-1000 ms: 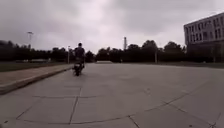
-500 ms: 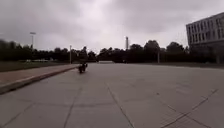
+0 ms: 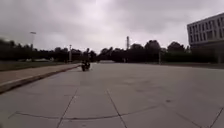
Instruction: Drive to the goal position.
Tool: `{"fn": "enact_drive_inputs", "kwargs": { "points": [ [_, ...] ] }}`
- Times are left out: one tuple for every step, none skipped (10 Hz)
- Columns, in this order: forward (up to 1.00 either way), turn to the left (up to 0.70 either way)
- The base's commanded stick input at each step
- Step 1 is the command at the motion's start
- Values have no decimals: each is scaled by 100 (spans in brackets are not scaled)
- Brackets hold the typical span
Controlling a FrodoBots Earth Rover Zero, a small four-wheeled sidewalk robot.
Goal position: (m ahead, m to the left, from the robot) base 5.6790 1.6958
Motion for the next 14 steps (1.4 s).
{"fn": "enact_drive_inputs", "kwargs": {
  "points": [
    [70,0],
    [70,0],
    [70,0],
    [70,0],
    [70,0],
    [70,0],
    [70,0],
    [70,0],
    [70,0],
    [70,0],
    [70,0],
    [70,0],
    [70,0],
    [70,0]
  ]
}}
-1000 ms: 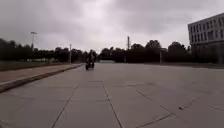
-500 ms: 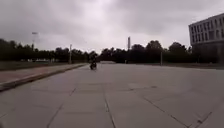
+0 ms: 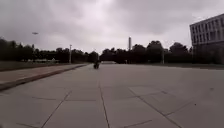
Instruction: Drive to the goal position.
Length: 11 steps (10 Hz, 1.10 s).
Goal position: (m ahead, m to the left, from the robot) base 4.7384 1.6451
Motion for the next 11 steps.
{"fn": "enact_drive_inputs", "kwargs": {
  "points": [
    [70,0],
    [70,0],
    [70,0],
    [70,0],
    [70,0],
    [70,0],
    [70,0],
    [70,0],
    [70,0],
    [70,0],
    [70,0]
  ]
}}
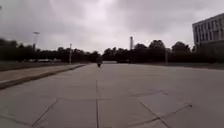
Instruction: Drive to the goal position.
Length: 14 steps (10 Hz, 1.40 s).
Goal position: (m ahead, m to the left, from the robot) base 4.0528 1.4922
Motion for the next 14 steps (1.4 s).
{"fn": "enact_drive_inputs", "kwargs": {
  "points": [
    [70,0],
    [70,0],
    [70,0],
    [70,0],
    [70,0],
    [70,0],
    [70,0],
    [70,0],
    [70,0],
    [70,0],
    [70,0],
    [70,0],
    [70,0],
    [70,0]
  ]
}}
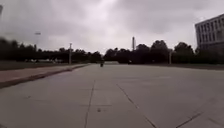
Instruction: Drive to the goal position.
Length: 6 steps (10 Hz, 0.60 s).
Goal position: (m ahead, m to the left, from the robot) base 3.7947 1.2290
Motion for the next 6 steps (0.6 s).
{"fn": "enact_drive_inputs", "kwargs": {
  "points": [
    [70,0],
    [70,0],
    [70,0],
    [70,0],
    [70,0],
    [70,0]
  ]
}}
